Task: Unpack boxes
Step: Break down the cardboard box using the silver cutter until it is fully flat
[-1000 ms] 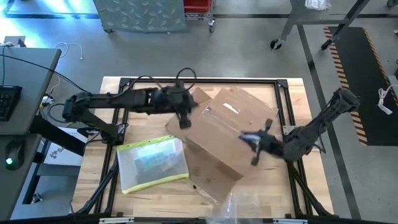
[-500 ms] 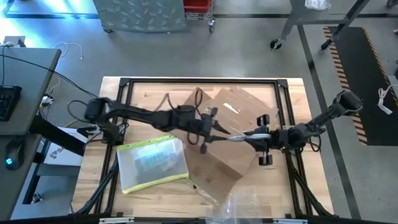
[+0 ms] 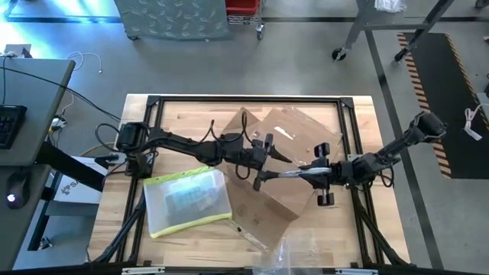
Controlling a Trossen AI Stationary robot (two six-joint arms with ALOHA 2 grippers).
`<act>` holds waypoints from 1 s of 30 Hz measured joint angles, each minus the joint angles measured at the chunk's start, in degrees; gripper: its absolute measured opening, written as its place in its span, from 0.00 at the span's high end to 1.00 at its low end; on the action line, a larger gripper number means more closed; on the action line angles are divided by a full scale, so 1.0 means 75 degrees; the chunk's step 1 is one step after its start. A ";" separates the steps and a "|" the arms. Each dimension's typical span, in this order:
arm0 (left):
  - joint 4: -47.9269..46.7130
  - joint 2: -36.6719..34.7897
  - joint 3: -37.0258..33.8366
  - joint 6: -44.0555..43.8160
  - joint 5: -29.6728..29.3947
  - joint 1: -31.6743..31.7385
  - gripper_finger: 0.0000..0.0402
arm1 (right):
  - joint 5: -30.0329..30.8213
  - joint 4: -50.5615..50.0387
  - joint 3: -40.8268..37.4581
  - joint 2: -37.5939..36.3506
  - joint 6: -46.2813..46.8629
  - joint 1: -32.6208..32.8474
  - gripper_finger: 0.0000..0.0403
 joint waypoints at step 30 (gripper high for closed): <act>0.0658 -0.0062 0.0015 -0.0818 -0.0793 -0.0191 0.52 | 0.0305 0.0212 -0.0006 -0.0003 0.0399 -0.0035 0.86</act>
